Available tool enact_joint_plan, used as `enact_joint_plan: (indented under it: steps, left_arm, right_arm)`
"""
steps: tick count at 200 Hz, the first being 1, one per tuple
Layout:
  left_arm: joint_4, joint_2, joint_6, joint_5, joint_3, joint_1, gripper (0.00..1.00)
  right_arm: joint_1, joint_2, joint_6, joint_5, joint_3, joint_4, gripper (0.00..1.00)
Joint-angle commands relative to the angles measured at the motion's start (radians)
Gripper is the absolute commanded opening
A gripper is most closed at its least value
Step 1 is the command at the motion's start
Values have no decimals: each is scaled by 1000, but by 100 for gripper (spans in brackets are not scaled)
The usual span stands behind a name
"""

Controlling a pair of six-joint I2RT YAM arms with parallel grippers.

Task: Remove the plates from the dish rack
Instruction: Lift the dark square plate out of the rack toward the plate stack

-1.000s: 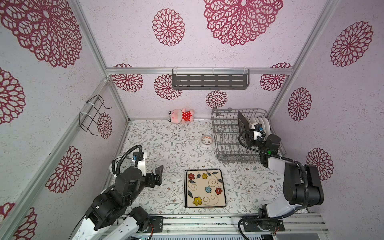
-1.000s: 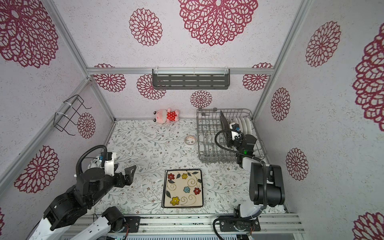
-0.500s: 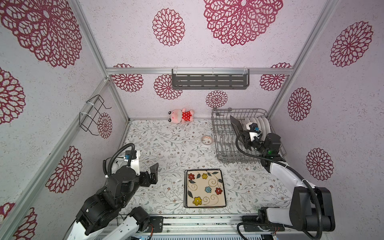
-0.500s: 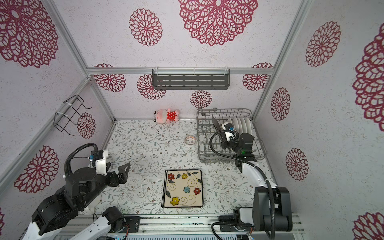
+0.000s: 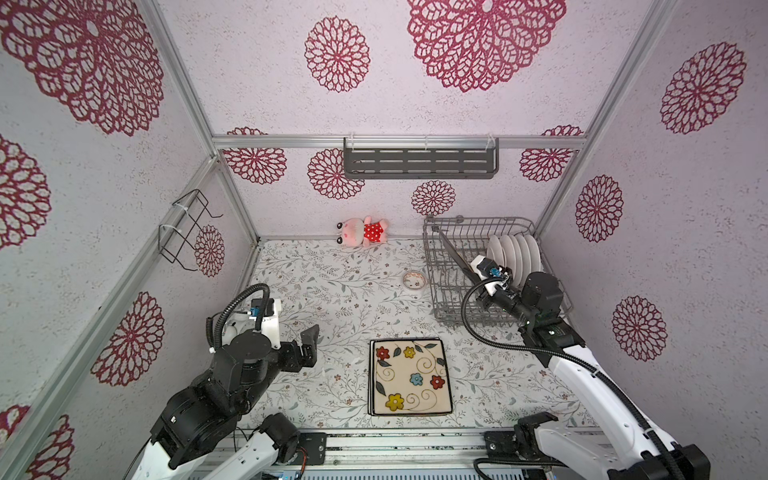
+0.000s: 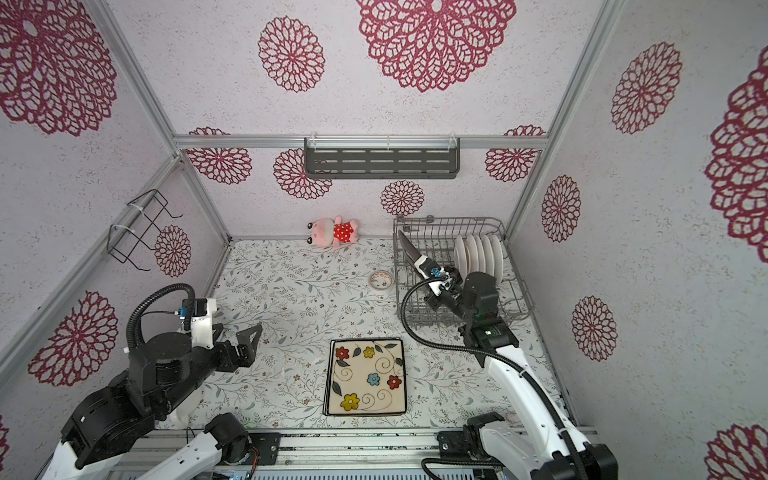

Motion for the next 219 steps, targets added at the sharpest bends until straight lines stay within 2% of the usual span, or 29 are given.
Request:
enact_joint_plan:
  steps: [1,22,59,108,150,174,207,219]
  left_arm:
    - [28,15,-8,11,33,10,99]
    - [38,29,-5,15,47,10,99]
    - [82,82,9,38,45,11,99]
    - [189,143,2,122,28,43,99]
    - [256,188,-29,282,29,123,100]
    - [290,205,-60,399,24,185,99]
    - [330,221,-112,595,0,301,96]
    - [349,224,-125,656,-13,340,95]
  right_arm:
    - [70,-76,-128,77,86,98,0]
    - [154,-87,-203,132,112,32,0]
    - [333,-74,-360,308,132,-54,0]
    - [545,-47,-499,486,136,-68,0]
    - [743,31,-677,695,144,-75,0]
    - [823,90,-826,863,116,-3,0]
    - [867,135,-914,938,102,80,0]
    - [915,149,-944,962,99,109,0]
